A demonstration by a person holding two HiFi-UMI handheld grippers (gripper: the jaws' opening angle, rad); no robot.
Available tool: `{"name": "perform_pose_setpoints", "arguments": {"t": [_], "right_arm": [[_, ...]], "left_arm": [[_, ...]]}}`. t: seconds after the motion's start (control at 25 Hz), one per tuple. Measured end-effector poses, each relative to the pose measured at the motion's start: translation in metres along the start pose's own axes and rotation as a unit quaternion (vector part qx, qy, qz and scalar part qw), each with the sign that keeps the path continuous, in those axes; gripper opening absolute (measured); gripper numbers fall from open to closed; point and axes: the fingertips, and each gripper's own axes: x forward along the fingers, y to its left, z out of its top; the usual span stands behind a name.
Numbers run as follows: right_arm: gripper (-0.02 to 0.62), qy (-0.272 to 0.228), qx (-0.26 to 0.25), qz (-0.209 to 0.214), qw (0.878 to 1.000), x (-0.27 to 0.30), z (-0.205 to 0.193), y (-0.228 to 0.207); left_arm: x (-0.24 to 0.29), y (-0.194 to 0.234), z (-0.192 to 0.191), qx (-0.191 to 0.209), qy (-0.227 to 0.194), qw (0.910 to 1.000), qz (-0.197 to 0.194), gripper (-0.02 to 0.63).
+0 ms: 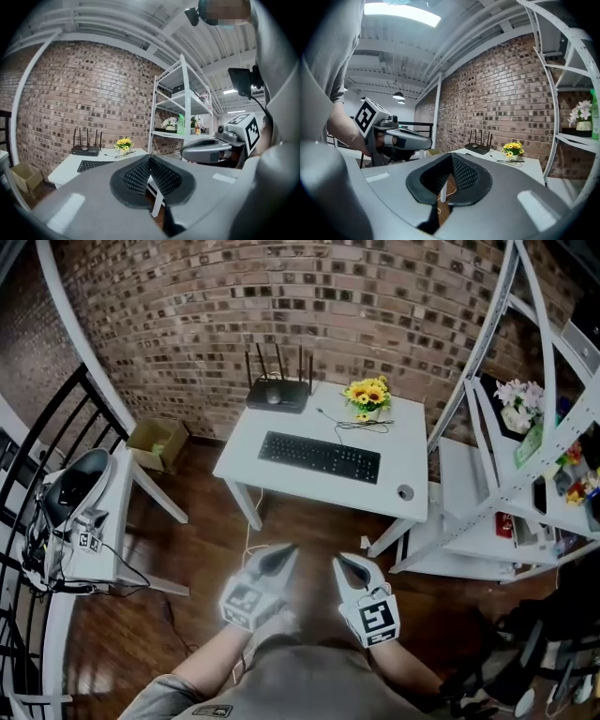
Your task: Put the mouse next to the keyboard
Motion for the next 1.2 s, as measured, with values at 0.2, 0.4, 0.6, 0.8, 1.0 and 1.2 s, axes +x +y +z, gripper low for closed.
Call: {"name": "perform_pose_setpoints", "arguments": {"t": [0.2,0.4,0.6,0.8,1.0,1.2], "right_arm": [[0.012,0.002,0.001,-0.020,1.000,0.048,0.008,-0.003],[0.012,0.005,-0.001,-0.026,1.000,0.080,0.016,-0.013],[0.012,0.002,0.002,-0.020,1.000,0.116,0.021,-0.031],[0.012,0.000,0.009,-0.008,1.000,0.157,0.020,-0.058],[0.012,0.001,0.017,0.005,1.000,0.200,0.021,-0.104],[0.012,0.001,0.020,0.028,0.999,0.236,0.022,-0.146]], "left_arm": [[0.009,0.054,-0.002,-0.005,0.001,1.0000,-0.008,-0.008],[0.021,0.089,0.000,-0.009,0.002,0.9999,-0.007,-0.007],[0.044,0.118,0.003,-0.016,0.000,0.9999,-0.002,-0.008],[0.076,0.157,-0.002,-0.024,0.012,0.9994,0.021,-0.008],[0.122,0.192,0.009,-0.022,0.015,0.9990,0.035,-0.007],[0.168,0.226,0.016,-0.021,0.022,0.9978,0.059,-0.008]]}}
